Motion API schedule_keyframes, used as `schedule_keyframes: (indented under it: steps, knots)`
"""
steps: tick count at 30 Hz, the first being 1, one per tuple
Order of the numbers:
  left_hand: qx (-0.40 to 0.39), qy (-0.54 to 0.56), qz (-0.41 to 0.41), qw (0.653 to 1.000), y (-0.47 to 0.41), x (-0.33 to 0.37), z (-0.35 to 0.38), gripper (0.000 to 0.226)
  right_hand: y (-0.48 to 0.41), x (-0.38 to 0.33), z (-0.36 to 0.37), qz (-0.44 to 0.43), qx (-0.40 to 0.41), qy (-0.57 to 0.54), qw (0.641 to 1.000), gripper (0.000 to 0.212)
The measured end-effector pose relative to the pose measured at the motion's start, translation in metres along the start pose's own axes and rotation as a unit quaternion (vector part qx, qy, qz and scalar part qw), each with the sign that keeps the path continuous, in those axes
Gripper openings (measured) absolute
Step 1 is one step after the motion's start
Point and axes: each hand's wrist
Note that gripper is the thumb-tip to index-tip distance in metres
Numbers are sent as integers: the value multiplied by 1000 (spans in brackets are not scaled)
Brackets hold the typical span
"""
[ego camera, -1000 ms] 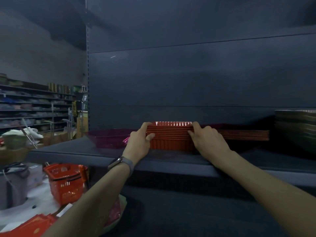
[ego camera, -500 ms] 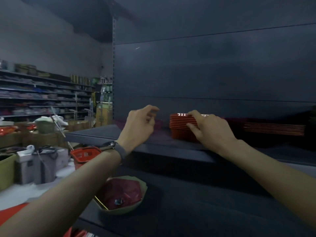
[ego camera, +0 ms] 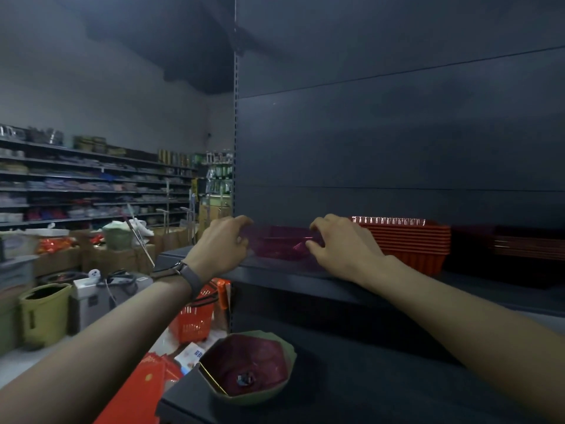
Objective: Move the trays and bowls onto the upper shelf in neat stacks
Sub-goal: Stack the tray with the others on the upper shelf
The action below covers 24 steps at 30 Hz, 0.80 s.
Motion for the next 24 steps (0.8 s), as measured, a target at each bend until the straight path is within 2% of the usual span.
schedule_keyframes:
  steps: [7, 12, 14, 18, 24]
  knots:
    - [-72, 6, -27, 997, -10, -2, 18, 45, -3, 0, 10, 7, 0, 55, 998, 31]
    - [-75, 37, -19, 996, -15, -8, 28, 47, -7, 4, 8, 22, -16, 81, 996, 30]
    - [-67, 58, -5, 996, -14, -7, 32, 45, -7, 4, 9, 29, -36, 79, 996, 33]
    - [-14, 97, 14, 995, -13, -5, 36, 24, -6, 1, 15, 37, -55, 71, 995, 38]
    - [33, 102, 24, 994, 1, 1, 26, 22, -7, 8, 20, 55, -54, 17, 997, 38]
Point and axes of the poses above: each hand's wrist, its own y-axis away from the middle knuckle, its own z-axis out of the palm, x = y × z, and after that the axes turned 13 degrees about z, right-handed
